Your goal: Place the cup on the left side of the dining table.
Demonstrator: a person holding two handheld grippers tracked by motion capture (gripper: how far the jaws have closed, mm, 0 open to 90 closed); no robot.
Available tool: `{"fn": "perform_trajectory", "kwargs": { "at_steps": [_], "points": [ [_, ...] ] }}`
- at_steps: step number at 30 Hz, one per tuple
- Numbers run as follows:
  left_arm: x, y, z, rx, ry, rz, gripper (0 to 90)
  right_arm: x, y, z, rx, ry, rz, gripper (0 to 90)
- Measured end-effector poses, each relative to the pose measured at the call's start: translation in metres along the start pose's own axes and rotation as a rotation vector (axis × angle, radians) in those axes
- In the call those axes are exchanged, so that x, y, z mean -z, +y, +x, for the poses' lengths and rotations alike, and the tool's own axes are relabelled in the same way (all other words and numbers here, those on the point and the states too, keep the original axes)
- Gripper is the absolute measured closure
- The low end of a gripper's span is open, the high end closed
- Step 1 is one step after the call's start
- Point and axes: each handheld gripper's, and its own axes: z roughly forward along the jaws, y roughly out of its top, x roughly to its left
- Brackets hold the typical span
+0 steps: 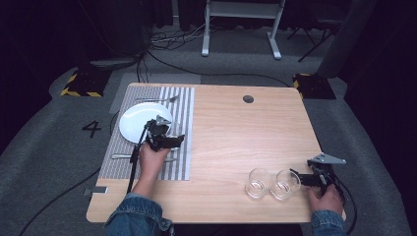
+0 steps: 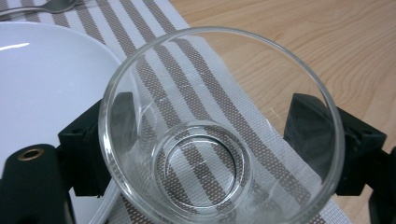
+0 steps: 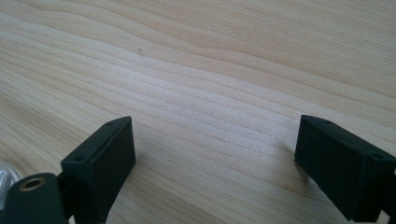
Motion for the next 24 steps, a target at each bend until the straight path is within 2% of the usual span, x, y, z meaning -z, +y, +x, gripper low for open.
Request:
{"fn": "perform_trajectory", "kwargs": {
  "at_steps": [1, 5, 11, 13, 14, 18, 22, 24],
  "points": [
    [0.000, 0.001, -0.001, 0.003, 0.012, -0.002, 13.8, 0.000, 0.000, 0.000, 0.002, 0.000, 0.000, 12.6],
    [0.002, 0.002, -0.002, 0.015, 0.019, -0.013, 5.7, 0.000, 0.000, 0.000, 0.000, 0.000, 0.000, 12.6],
    [0.013, 0.004, -0.003, 0.024, 0.007, -0.048, 0.1, 0.000, 0.000, 0.000, 0.001, 0.000, 0.000, 12.6],
    [0.020, 0.004, -0.005, 0.026, 0.043, -0.074, 0.0, 0.000, 0.000, 0.000, 0.001, 0.000, 0.000, 12.6],
    [0.024, 0.003, -0.005, 0.025, 0.045, -0.099, 0.0, 0.000, 0.000, 0.000, 0.000, 0.000, 0.000, 12.6],
    [0.039, 0.003, -0.006, 0.033, 0.028, -0.147, 0.0, 0.000, 0.000, 0.000, 0.000, 0.000, 0.000, 12.6],
    [0.048, 0.001, -0.011, 0.010, 0.014, -0.150, 0.0, 0.000, 0.000, 0.000, 0.000, 0.000, 0.000, 12.6],
    [0.055, -0.001, -0.014, -0.001, -0.014, -0.126, 0.0, 0.000, 0.000, 0.000, 0.001, 0.000, 0.000, 12.6]
  ]
}}
